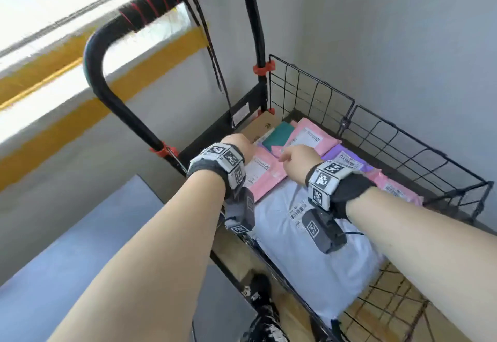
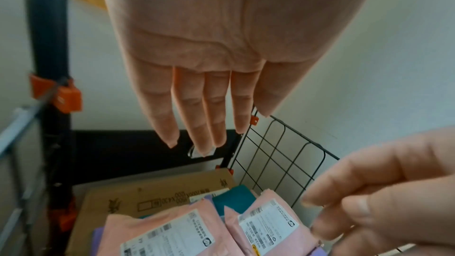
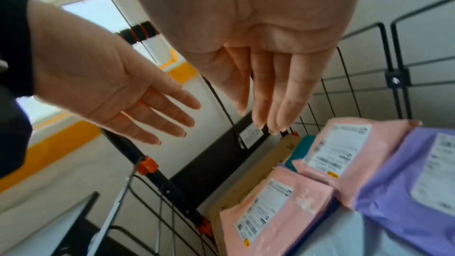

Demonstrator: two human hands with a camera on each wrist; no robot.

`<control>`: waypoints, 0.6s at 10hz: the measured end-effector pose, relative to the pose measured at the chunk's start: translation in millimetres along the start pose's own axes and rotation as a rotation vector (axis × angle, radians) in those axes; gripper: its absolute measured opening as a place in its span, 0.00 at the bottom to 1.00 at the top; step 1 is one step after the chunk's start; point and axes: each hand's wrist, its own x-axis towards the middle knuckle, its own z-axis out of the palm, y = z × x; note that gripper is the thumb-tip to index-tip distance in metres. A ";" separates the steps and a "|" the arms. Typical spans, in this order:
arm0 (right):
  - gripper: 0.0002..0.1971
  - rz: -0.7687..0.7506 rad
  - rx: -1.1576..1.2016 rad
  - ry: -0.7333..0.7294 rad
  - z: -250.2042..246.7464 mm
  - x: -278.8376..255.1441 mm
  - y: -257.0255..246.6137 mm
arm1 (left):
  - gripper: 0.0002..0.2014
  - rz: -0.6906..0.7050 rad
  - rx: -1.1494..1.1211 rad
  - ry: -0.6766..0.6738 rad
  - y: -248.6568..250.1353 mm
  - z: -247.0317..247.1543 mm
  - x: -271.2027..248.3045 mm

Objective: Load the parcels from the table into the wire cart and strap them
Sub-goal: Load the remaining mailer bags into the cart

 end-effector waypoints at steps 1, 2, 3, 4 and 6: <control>0.17 -0.084 -0.054 0.009 -17.0 -33.3 0.4 | 0.18 -0.038 -0.016 0.068 0.9 4.9 -48.5; 0.17 -0.200 -0.125 0.019 -27.7 -67.4 -3.3 | 0.18 -0.148 -0.110 0.111 3.7 14.0 -109.4; 0.15 -0.319 -0.184 0.004 -34.4 -97.6 -20.2 | 0.17 -0.186 -0.201 0.210 -8.9 18.5 -152.7; 0.15 -0.432 -0.217 -0.039 -31.9 -129.0 -46.9 | 0.16 -0.236 -0.284 0.286 -32.8 19.5 -197.8; 0.15 -0.652 -0.254 -0.084 -10.8 -193.7 -111.3 | 0.15 -0.393 -0.402 0.412 -103.7 23.5 -289.0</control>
